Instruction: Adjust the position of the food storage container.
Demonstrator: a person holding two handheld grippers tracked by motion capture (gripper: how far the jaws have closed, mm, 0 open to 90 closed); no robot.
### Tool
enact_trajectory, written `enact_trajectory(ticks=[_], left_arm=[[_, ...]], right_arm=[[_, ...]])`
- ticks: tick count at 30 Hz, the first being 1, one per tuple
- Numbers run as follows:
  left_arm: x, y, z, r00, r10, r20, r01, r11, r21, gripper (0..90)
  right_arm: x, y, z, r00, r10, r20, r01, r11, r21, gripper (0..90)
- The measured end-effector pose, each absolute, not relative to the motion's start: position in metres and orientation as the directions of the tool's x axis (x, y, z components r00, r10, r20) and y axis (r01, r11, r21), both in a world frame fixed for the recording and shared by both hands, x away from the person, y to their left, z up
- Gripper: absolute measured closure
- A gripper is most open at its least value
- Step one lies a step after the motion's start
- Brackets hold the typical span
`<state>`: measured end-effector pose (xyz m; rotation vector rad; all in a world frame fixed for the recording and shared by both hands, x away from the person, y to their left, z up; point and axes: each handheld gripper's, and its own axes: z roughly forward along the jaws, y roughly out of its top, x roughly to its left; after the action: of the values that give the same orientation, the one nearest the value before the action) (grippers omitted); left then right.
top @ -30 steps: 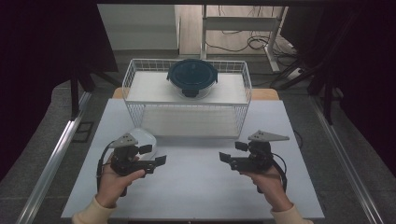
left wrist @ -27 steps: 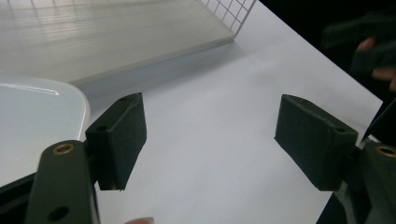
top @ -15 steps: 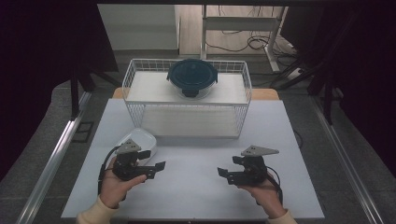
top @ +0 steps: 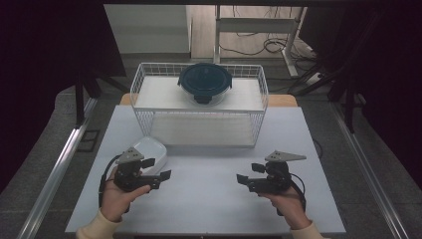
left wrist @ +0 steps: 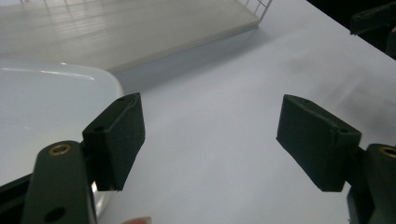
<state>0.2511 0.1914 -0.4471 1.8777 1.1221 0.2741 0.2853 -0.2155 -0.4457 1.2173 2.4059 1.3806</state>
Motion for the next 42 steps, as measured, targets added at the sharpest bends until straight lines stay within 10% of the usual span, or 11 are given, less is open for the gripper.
enact_trajectory(ticks=[31, 42], left_arm=[[0.333, 0.283, -0.434, 0.361, 0.913, -0.192, 0.715, -0.138, 0.686, 36.4], [0.376, 0.302, -0.457, 0.273, 0.939, -0.212, 0.807, -0.103, 0.581, 64.2]], right_arm=[[0.282, -0.212, -0.451, -0.673, 0.692, 0.259, 0.596, 0.301, 0.744, 22.6], [0.283, -0.208, -0.458, -0.668, 0.697, 0.261, 0.609, 0.311, 0.730, 22.6]])
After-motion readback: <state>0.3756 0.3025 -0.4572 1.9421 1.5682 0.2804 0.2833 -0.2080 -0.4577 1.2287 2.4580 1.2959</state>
